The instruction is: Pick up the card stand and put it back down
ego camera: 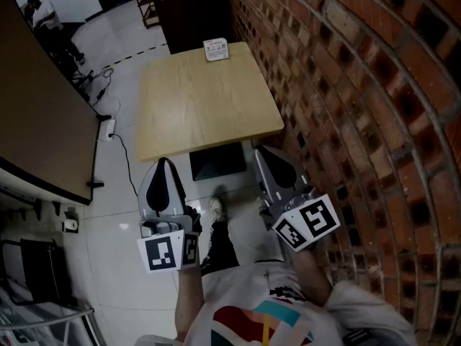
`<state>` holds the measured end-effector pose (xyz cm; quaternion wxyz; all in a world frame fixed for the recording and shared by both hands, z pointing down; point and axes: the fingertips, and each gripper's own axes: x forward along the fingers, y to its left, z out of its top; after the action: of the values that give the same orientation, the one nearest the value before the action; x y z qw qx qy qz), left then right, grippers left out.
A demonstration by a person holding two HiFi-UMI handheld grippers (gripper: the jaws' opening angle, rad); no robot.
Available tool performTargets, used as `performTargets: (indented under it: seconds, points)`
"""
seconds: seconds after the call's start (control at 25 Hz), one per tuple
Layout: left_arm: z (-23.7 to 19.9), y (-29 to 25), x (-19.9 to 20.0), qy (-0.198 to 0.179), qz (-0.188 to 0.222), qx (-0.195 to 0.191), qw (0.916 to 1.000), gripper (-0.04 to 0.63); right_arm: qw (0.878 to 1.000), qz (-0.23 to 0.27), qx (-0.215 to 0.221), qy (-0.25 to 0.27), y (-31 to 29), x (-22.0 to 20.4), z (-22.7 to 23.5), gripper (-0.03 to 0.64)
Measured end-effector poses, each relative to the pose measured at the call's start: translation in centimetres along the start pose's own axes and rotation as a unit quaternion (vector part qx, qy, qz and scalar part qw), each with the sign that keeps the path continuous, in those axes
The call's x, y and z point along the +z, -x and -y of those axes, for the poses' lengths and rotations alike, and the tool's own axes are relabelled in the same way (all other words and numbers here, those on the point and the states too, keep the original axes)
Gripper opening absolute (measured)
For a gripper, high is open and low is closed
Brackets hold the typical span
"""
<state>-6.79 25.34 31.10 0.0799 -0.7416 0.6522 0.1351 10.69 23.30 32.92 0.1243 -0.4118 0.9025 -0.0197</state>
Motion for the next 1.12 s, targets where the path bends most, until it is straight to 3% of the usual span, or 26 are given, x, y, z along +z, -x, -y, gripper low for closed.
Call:
performTargets:
  seconds: [0.4, 0.56, 0.8, 1.12]
  points:
    - [-10.8, -19.2, -2.3, -0.003, 0.000, -0.009, 1.0000, 0.005, 1.000, -0.007, -0.021, 0.013, -20.3, -1.0, 7.5, 0.000]
    - [-12.9, -25.3, -3.1, -0.004, 0.004, -0.020, 0.9998, 0.005, 0.999, 0.000, -0.034, 0.018, -25.6, -1.0, 10.5, 0.000]
    - [-13.0, -28.0, -4.8, 0.008, -0.017, -0.031, 0.9993, 0.005, 0.997, -0.019, -0.069, 0.011, -27.3, -2.0, 13.4, 0.000]
    - [-12.4, -30.2, -6.2, 0.007, -0.018, -0.014, 0.9997, 0.005, 0.996, -0.047, -0.070, 0.012, -28.6, -4.0, 17.2, 0.006]
